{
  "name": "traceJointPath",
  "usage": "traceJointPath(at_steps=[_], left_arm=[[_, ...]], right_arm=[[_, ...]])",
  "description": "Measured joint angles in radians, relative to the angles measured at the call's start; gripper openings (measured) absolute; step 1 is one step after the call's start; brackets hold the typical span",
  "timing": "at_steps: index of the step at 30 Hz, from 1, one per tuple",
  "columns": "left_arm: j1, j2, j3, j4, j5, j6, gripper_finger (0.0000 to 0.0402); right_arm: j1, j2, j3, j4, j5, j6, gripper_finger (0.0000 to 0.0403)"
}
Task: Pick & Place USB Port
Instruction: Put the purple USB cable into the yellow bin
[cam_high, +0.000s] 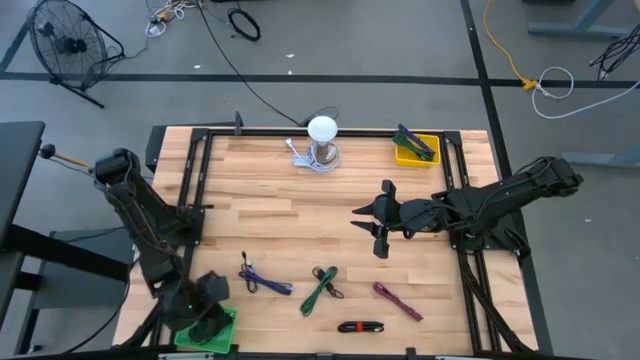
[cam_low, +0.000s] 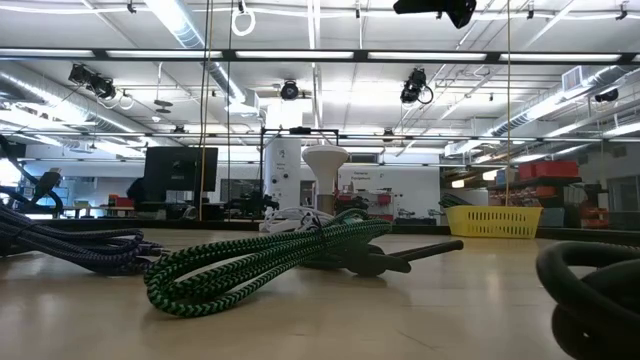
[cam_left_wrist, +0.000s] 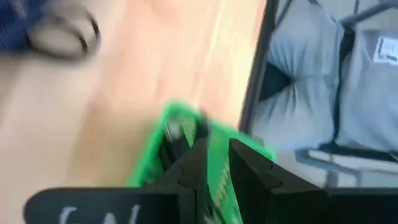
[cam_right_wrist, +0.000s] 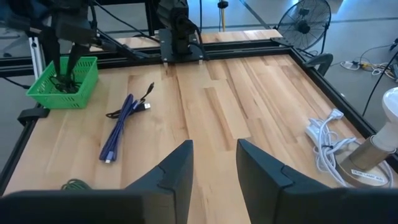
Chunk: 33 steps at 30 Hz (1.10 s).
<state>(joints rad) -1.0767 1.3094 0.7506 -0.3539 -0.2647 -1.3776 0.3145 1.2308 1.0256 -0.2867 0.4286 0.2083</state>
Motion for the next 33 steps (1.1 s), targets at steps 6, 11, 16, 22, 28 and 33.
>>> traceJointPath(at_steps=[6, 11, 16, 22, 28, 33], left_arm=[[0.170, 0.000, 0.000, 0.004, 0.037, 0.227, 0.0054], [0.310, 0.000, 0.000, 0.018, 0.051, 0.480, 0.0064], [0.389, 0.000, 0.000, 0.065, 0.059, 0.719, 0.0094], [0.447, 0.033, 0.001, 0.055, 0.056, 0.846, 0.0120], [0.483, 0.138, 0.001, 0.051, 0.071, 0.874, 0.0142], [0.498, 0.217, 0.001, 0.049, 0.087, 0.877, 0.0166]], right_arm=[[0.000, 0.000, 0.000, 0.000, 0.000, 0.016, 0.0121], [0.000, 0.000, -0.004, 0.007, 0.000, 0.016, 0.0121], [0.000, 0.001, -0.037, 0.008, 0.000, 0.016, 0.0121], [0.001, 0.001, -0.069, 0.043, -0.003, 0.045, 0.0121], [0.001, 0.001, -0.072, 0.077, -0.029, 0.042, 0.0121], [0.001, 0.001, -0.072, 0.077, -0.029, 0.042, 0.0121]])
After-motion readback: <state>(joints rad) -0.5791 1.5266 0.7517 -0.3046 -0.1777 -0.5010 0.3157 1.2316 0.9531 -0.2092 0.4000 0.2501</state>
